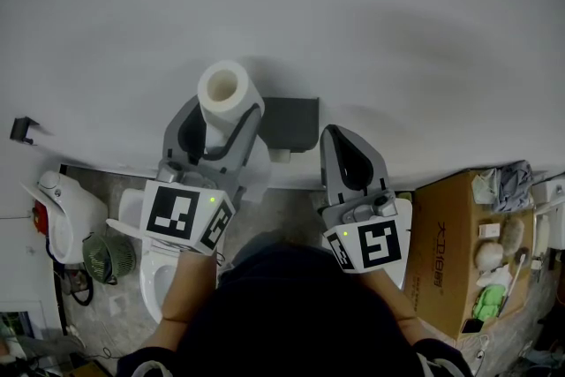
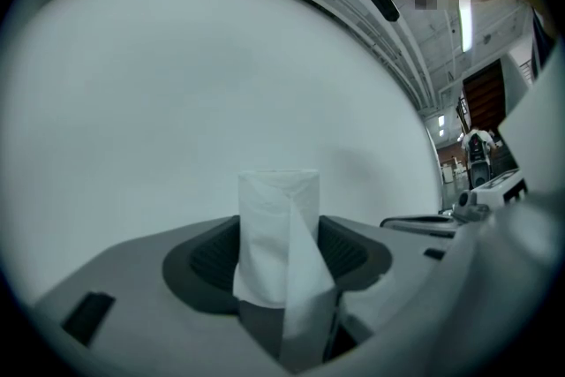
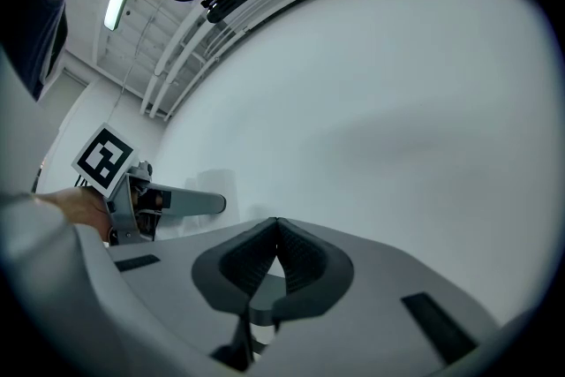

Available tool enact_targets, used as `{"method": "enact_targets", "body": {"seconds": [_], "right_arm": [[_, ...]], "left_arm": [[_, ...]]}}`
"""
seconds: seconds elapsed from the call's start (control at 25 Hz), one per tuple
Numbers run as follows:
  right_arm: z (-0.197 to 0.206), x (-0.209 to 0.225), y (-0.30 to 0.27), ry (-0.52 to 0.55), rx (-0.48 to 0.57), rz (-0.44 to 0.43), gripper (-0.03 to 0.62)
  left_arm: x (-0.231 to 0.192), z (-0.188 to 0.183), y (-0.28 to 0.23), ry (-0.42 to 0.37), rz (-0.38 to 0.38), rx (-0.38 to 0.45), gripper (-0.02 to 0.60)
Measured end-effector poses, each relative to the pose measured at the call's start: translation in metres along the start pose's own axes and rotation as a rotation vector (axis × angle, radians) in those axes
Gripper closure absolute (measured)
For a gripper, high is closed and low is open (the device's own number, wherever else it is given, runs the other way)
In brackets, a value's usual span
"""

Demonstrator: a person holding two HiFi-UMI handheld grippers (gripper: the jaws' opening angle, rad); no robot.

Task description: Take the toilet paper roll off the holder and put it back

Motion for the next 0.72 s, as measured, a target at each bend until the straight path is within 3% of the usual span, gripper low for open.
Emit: {"method": "enact_targets", "body": {"seconds": [0.72], "right_arm": [[0.000, 0.000, 0.000, 0.000, -0.003, 0.007, 0.577]], "left_arm": [[0.015, 0.019, -0.010, -0.013, 0.047, -0.042, 0.316]]}}
Point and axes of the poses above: the fingertips, and each gripper's own axes: y backward along the fingers, x to its right, z out of its underside, the point moved 3 cm from there along y, backward along the fingers, and after that the axes turned 15 degrees about -z, right-handed, at the moved point
